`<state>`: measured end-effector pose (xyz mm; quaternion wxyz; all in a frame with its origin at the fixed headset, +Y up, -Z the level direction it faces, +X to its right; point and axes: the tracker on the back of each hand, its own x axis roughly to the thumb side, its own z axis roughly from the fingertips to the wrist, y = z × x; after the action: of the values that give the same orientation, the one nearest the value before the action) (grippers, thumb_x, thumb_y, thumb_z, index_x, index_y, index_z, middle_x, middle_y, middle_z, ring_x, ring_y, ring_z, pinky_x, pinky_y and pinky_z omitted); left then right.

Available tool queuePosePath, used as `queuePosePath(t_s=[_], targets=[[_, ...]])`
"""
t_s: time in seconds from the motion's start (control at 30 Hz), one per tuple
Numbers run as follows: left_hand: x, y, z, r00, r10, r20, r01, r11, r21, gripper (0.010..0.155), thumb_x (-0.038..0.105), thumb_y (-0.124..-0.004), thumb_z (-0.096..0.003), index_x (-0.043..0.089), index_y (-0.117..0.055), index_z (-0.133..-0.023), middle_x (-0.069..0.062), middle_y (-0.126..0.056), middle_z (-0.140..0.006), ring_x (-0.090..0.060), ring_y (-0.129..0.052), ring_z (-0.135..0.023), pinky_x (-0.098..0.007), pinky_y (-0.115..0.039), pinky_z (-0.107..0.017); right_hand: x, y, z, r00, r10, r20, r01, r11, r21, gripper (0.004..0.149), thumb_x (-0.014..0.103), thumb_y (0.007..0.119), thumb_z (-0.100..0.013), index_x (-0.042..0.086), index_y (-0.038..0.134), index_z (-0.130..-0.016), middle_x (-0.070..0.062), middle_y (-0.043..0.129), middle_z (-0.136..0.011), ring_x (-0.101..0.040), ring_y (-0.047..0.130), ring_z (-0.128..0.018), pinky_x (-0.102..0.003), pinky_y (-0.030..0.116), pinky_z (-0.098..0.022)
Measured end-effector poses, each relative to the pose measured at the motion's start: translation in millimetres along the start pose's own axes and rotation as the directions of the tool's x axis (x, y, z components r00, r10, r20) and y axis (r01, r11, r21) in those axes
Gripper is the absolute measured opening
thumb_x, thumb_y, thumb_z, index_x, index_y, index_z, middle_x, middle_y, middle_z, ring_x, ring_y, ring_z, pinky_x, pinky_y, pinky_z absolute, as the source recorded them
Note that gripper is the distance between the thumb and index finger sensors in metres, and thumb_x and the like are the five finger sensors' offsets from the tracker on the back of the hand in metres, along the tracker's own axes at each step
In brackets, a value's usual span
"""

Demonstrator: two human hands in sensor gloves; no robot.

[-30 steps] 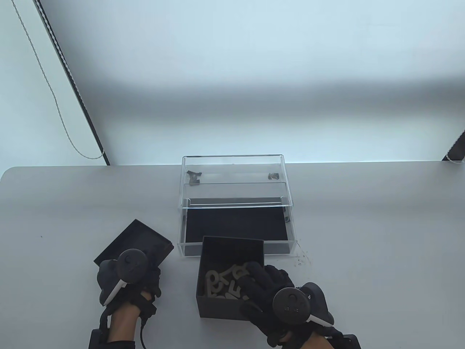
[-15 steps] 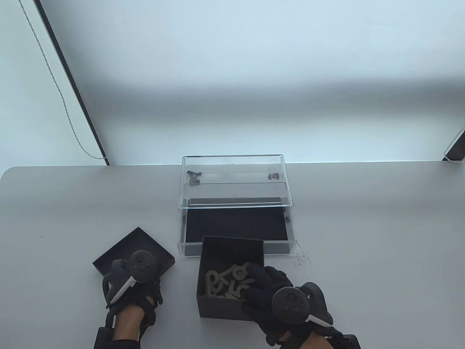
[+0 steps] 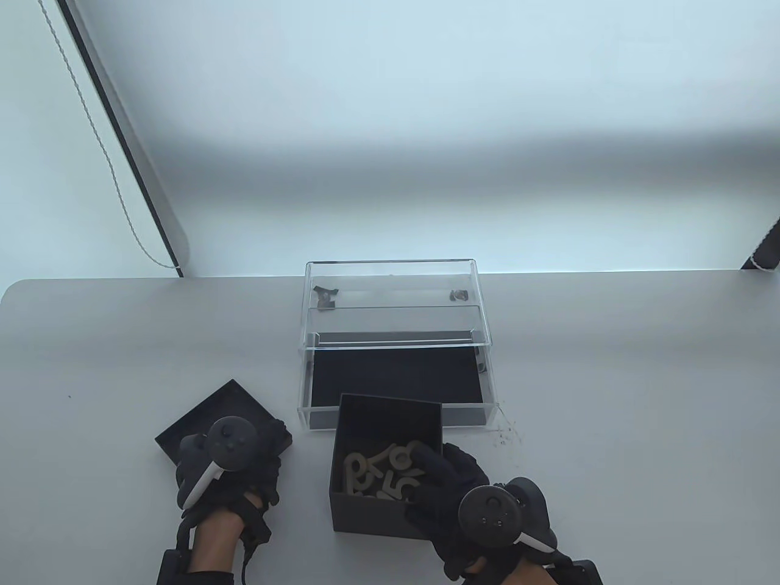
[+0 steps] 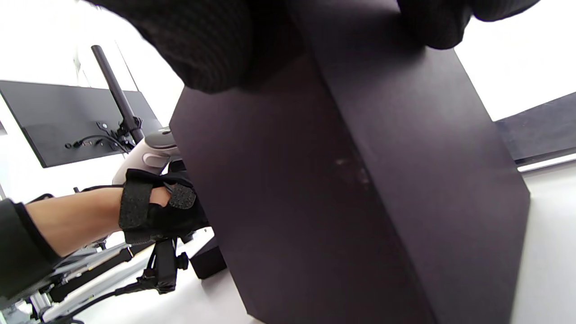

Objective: Pour number blocks into a drawer

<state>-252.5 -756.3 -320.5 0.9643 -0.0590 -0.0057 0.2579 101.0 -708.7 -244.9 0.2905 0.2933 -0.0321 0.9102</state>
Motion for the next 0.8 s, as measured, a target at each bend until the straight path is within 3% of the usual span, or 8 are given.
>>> queuePosePath(t_s=[0.17, 0.27, 0.47, 0.7, 0.8], targets=[[5.7, 13.8, 6.1, 0.994, 0.109, 0.028, -0.110, 0.993, 0.045, 0.064, 0.043, -0.075, -0.0440, 0.025, -0.058, -0.103, -0.014, -0.070, -0.109, -0.044, -0.064, -0.100, -0.067, -0.055, -0.069, 0.7, -5.3, -1.6, 0.996, -0.093, -0.001, 0.093, 0.993, -0.069, 0.043, 0.042, 0.080, -0.041, 0.012, 0.087, -0.070, -0.012, 0.060, -0.107, -0.067, 0.055, -0.086, -0.076, 0.051, -0.062], [7.4, 22.3, 9.5, 0.986, 0.160, 0.044, -0.163, 0.984, 0.075, 0.064, 0.044, -0.074, -0.0445, 0.024, -0.058, -0.103, -0.015, -0.070, -0.109, -0.044, -0.063, -0.099, -0.067, -0.055, -0.069, -2.7, -10.0, -5.3, 0.970, -0.241, -0.027, 0.236, 0.963, -0.128, 0.043, 0.043, 0.080, -0.041, 0.012, 0.087, -0.070, -0.012, 0.060, -0.107, -0.067, 0.055, -0.086, -0.075, 0.052, -0.062], [6.4, 32.6, 14.5, 0.971, 0.231, 0.052, -0.236, 0.967, 0.099, 0.064, 0.046, -0.072, -0.0450, 0.023, -0.058, -0.103, -0.016, -0.070, -0.109, -0.045, -0.063, -0.099, -0.067, -0.054, -0.069, -7.4, -13.5, -20.5, 0.834, -0.548, -0.065, 0.523, 0.822, -0.227, 0.043, 0.042, 0.080, -0.041, 0.011, 0.087, -0.070, -0.013, 0.059, -0.106, -0.069, 0.053, -0.085, -0.076, 0.051, -0.062], [2.4, 39.4, 17.9, 0.963, 0.265, 0.044, -0.268, 0.956, 0.120, 0.064, 0.048, -0.071, -0.0453, 0.022, -0.058, -0.103, -0.016, -0.070, -0.108, -0.046, -0.063, -0.099, -0.067, -0.054, -0.068, 0.8, -16.2, -47.7, 0.756, -0.653, -0.046, 0.614, 0.731, -0.297, 0.043, 0.043, 0.080, -0.042, 0.012, 0.086, -0.070, -0.013, 0.059, -0.106, -0.069, 0.052, -0.085, -0.075, 0.052, -0.061], [0.4, 41.9, 18.8, 0.960, 0.276, 0.043, -0.279, 0.952, 0.129, 0.064, 0.048, -0.071, -0.0454, 0.022, -0.058, -0.103, -0.016, -0.070, -0.109, -0.046, -0.063, -0.099, -0.067, -0.054, -0.068, -0.2, -12.5, -60.1, 0.689, -0.723, -0.051, 0.670, 0.662, -0.334, 0.043, 0.043, 0.079, -0.042, 0.012, 0.086, -0.071, -0.014, 0.058, -0.107, -0.069, 0.052, -0.085, -0.075, 0.052, -0.061]])
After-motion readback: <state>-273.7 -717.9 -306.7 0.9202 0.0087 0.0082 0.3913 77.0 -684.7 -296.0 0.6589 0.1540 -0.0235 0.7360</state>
